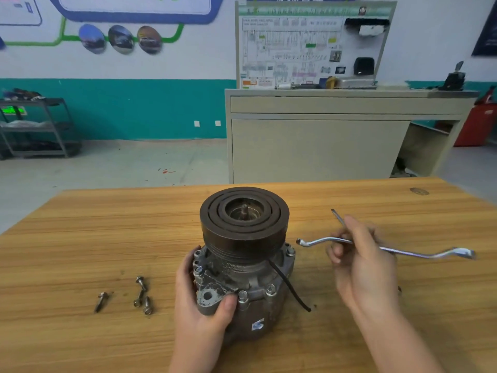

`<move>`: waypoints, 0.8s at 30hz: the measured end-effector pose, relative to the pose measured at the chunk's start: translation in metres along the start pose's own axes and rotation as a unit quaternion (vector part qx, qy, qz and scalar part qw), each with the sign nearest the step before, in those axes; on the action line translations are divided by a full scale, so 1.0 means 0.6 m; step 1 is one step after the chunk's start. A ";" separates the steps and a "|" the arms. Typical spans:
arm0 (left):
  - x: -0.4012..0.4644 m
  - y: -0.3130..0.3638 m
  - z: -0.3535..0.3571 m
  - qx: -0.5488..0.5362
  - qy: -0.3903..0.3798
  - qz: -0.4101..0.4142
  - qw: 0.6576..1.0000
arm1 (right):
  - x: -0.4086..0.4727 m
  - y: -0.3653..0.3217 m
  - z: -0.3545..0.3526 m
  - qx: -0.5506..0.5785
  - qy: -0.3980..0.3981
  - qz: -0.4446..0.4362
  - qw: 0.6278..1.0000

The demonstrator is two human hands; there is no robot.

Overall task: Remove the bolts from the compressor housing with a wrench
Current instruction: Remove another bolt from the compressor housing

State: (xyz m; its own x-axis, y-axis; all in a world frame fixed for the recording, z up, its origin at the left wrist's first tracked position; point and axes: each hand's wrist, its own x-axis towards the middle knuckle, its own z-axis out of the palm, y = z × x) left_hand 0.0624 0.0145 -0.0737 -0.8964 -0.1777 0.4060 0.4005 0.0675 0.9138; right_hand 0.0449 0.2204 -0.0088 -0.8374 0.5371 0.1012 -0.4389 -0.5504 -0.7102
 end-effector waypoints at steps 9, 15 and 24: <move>-0.002 0.000 -0.003 -0.007 -0.001 0.000 1.000 | -0.073 0.009 0.001 -0.325 -0.116 -0.365 0.865; 0.004 0.003 -0.009 -0.018 -0.021 0.001 1.000 | -0.101 0.021 0.027 -0.370 -0.117 -0.479 0.788; 0.001 0.004 -0.010 -0.021 -0.046 0.004 0.999 | -0.054 0.012 0.018 -0.199 -0.145 -0.293 0.924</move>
State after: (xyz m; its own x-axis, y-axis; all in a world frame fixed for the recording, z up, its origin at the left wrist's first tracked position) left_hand 0.0639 0.0089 -0.0714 -0.9058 -0.0872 0.4146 0.4139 0.0266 0.9099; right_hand 0.0652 0.1922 -0.0099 -0.5722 0.4420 0.6908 -0.7379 0.0901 -0.6689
